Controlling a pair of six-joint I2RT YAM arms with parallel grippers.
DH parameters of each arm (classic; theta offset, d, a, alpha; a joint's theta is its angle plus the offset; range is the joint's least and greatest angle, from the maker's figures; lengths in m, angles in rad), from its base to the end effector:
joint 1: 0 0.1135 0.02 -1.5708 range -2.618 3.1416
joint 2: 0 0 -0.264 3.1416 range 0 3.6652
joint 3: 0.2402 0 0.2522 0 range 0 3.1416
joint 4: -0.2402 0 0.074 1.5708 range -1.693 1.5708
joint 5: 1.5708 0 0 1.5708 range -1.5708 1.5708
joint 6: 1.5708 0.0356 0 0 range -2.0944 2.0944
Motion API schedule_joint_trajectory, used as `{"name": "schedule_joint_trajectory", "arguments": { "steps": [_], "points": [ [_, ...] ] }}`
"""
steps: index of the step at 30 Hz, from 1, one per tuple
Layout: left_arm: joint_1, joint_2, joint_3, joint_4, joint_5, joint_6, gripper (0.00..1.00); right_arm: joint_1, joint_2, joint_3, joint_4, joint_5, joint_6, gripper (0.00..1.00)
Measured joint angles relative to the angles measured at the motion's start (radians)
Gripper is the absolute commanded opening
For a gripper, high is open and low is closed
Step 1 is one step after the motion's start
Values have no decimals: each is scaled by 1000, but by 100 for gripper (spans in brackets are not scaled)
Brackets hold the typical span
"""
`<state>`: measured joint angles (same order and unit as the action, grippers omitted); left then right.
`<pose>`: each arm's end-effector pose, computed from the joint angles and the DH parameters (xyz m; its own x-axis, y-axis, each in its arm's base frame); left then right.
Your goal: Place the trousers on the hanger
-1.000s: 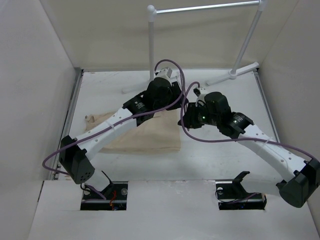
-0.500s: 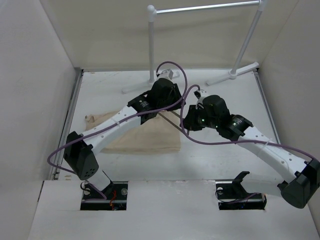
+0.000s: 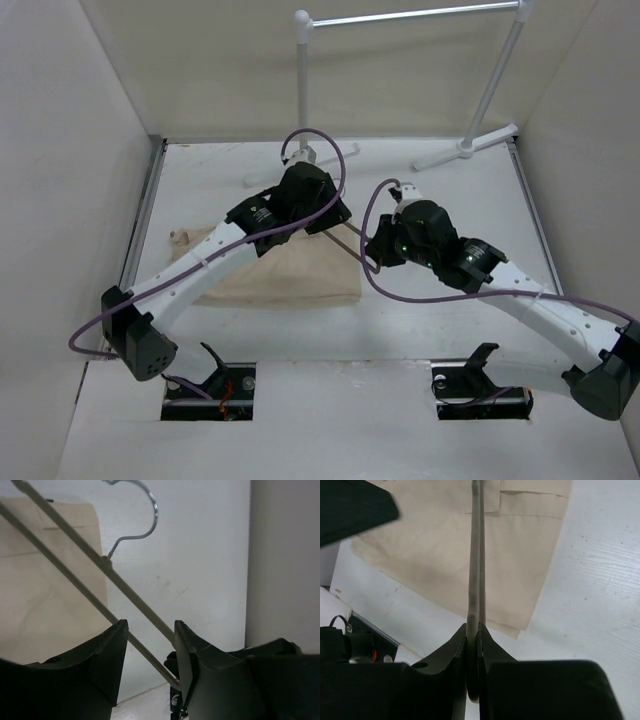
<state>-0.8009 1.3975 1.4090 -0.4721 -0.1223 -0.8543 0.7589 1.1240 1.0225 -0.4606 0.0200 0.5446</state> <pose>0.2235 -0.2243 0.3878 -0.6832 -0.3706 -0.6292 0.1848 0.7459 -0.6399 0.1808 0.1704 0.3280 -0.6808 0.0682 -0.7293 -0.3776 0.8205 0.4293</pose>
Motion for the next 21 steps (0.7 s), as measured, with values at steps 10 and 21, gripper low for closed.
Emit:
{"name": "schedule_joint_trajectory", "arguments": {
  "steps": [10,21],
  "points": [
    [-6,114,-8,-70,14,-111,44,140,3,-4,1,156,-64,7],
    [-40,136,-29,-87,-15,-203,8,288,3,-20,-5,320,-97,16]
  ]
}}
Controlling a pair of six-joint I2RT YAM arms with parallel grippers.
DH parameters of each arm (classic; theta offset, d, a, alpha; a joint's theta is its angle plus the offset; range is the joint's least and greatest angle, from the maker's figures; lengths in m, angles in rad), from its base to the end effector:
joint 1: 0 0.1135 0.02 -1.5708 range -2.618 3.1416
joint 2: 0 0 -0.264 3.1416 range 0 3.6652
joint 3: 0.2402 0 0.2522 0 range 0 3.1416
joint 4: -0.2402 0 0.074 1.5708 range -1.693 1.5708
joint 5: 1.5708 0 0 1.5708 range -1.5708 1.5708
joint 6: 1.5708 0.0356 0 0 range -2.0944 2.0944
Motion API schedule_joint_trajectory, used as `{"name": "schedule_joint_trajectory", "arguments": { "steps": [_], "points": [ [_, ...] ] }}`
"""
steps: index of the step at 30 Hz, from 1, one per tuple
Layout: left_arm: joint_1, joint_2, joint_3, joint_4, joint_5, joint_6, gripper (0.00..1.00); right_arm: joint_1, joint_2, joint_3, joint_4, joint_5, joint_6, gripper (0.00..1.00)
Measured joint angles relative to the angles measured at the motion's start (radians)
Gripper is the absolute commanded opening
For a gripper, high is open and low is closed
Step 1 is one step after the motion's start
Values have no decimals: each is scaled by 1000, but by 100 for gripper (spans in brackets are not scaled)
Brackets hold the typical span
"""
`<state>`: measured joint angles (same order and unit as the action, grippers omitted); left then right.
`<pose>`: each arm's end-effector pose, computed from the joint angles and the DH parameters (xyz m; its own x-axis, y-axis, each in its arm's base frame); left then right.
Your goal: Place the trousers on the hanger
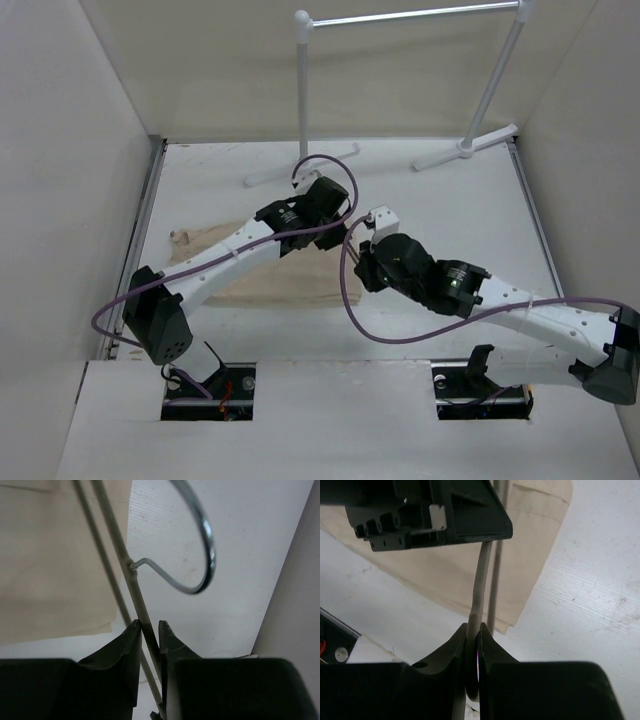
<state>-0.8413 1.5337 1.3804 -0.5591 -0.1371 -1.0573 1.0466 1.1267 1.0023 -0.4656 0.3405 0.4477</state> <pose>0.2330 -0.2533 0.3278 -0.7972 -0.4029 -0.4496 -0.0505 0.7867 -0.6153 0.1337 0.2074 0.3212 -0.5442 -0.1259 -0.8295 -0.4898 0.8504 0.1922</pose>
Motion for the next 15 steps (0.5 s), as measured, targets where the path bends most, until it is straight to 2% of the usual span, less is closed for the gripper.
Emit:
{"name": "schedule_joint_trajectory", "arguments": {
  "steps": [3,10,12,15],
  "points": [
    [-16,-2,-24,19,-1,-38,2,21,0,-32,1,-6,2,30],
    [-63,-88,-126,57,-29,-76,0,23,-109,-103,8,-97,43,61],
    [-68,-127,-146,72,-37,-84,0,-11,-167,-124,17,-149,64,66],
    [-68,-175,-171,114,-56,-104,0,-115,-258,-167,51,-252,113,66]
  ]
}}
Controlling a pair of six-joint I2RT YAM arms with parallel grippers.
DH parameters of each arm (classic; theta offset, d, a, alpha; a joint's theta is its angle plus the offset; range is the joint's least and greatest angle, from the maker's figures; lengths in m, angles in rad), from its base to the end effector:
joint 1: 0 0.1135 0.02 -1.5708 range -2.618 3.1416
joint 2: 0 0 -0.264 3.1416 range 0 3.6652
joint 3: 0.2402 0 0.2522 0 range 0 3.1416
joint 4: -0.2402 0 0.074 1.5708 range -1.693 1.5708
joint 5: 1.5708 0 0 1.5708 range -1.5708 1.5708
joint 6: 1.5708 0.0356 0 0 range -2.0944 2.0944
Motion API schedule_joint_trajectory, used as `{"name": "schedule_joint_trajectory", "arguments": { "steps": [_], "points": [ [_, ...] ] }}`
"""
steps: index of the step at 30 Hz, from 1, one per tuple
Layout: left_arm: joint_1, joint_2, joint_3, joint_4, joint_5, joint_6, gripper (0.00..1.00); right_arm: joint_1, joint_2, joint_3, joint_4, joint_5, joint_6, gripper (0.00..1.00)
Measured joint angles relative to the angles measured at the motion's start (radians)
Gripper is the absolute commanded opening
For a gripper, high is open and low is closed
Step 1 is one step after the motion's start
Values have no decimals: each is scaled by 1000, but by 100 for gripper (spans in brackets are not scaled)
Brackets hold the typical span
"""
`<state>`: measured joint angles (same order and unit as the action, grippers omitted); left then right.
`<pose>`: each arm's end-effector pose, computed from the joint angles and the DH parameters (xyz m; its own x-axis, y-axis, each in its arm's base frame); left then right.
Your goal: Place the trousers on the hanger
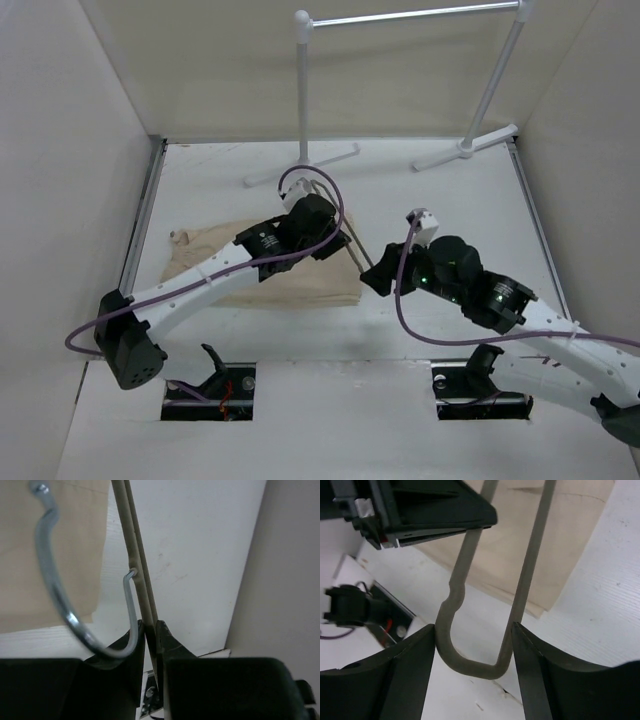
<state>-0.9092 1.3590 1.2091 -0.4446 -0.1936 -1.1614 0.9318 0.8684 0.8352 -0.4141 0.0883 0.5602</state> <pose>0.1934 -0.2372 0.3333 -0.7574 -0.4925 -0.4286 -0.0464 0.6954 -0.7171 0.1188 0.1546 0.3195 -0.6182 0.0555 -0.7841 -0.5001 0.7418 0.4468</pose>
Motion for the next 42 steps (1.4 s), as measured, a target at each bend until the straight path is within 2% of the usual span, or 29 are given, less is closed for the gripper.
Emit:
{"name": "schedule_joint_trajectory", "arguments": {
  "steps": [5,12,15,18,21,23,26,29,30,38,40,42],
  "points": [
    [0,-37,-61,109,-38,-24,0,-190,-52,-86,64,-199,115,61],
    [-26,-71,-181,122,-16,-3,0,-343,-37,-191,183,-350,276,74],
    [-32,-98,-237,137,-1,6,0,-381,-39,-217,251,-439,325,75],
    [-32,-143,-292,171,8,13,0,-410,-39,-235,285,-484,347,63],
    [-33,-178,-340,231,11,19,0,-416,-11,-248,291,-477,353,40],
    [-39,-178,-364,280,9,21,0,-408,13,-249,287,-459,351,35],
    [-59,-149,-377,335,6,23,0,-393,42,-249,286,-433,348,39],
    [-82,-95,-377,387,1,27,0,-386,87,-248,267,-416,347,61],
    [-88,-77,-377,396,0,28,0,-385,103,-249,255,-406,349,64],
    [-117,-59,-379,418,-26,31,0,-380,196,-313,242,-373,402,65],
    [-119,-63,-380,418,-27,33,0,-378,228,-319,268,-385,428,60],
    [-122,-63,-381,416,-29,34,0,-373,261,-320,312,-399,449,49]
  ]
}}
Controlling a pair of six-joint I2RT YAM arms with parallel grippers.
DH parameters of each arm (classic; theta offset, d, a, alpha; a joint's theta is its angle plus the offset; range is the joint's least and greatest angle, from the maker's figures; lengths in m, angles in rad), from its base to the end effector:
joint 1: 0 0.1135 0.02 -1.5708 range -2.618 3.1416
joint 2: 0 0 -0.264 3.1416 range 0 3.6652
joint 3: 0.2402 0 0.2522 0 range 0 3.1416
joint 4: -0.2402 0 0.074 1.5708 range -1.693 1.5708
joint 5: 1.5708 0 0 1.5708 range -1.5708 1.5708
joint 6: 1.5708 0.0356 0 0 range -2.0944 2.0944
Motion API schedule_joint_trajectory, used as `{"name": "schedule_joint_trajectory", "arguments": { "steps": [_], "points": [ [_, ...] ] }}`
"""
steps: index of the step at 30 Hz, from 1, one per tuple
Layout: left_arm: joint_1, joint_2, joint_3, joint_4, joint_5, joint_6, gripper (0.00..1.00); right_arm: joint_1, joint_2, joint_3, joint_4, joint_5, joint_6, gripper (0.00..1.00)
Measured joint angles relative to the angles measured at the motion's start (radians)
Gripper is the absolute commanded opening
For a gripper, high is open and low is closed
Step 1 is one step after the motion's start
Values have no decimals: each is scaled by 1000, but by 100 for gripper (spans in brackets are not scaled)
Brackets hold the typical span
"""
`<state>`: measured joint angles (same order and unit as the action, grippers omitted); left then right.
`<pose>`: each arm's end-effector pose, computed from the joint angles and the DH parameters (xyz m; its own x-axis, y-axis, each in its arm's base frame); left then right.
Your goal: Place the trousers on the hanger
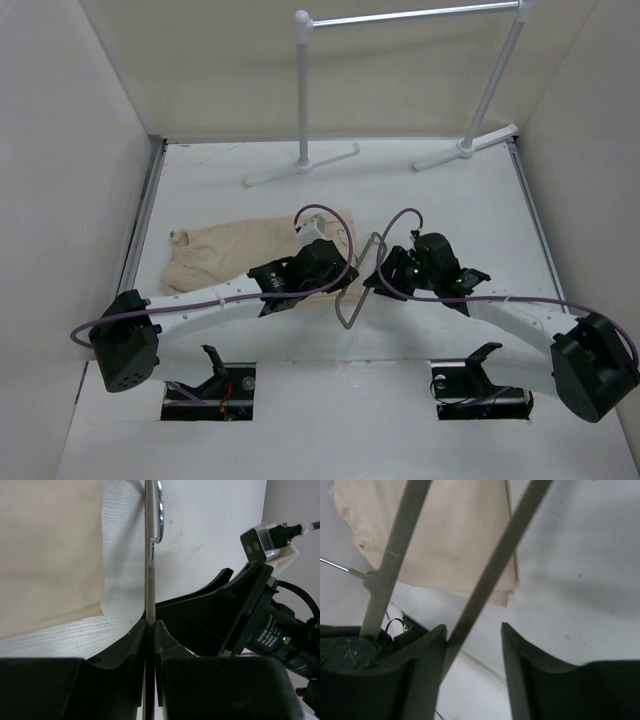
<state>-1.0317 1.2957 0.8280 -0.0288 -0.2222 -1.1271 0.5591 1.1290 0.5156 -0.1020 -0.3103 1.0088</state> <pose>0.1554 -0.2445 0.2589 -0.7712 -0.4269 -0.4723 0.0958 0.6555 -0.7491 0.1836 0.1277 0.1894 -0.8890 0.3943 -0.2328 0.0973 0.6594 0.7455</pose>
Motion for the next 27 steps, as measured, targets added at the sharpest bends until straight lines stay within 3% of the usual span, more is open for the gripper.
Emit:
{"name": "schedule_joint_trajectory", "arguments": {
  "steps": [2,7,11,15,21,27],
  "points": [
    [-5,0,0,-3,2,0,2,5,39,0,51,-16,21,34],
    [-12,-1,0,-53,21,0,10,0,131,-1,179,-28,76,12],
    [-5,-1,0,-102,49,0,27,-4,182,0,242,-31,89,10],
    [6,-1,0,-145,76,0,31,-4,199,4,245,-19,86,9],
    [-4,-1,9,-206,106,-1,25,6,207,36,233,27,53,8],
    [-30,2,37,-253,136,0,6,10,207,58,210,62,19,9]
  ]
}}
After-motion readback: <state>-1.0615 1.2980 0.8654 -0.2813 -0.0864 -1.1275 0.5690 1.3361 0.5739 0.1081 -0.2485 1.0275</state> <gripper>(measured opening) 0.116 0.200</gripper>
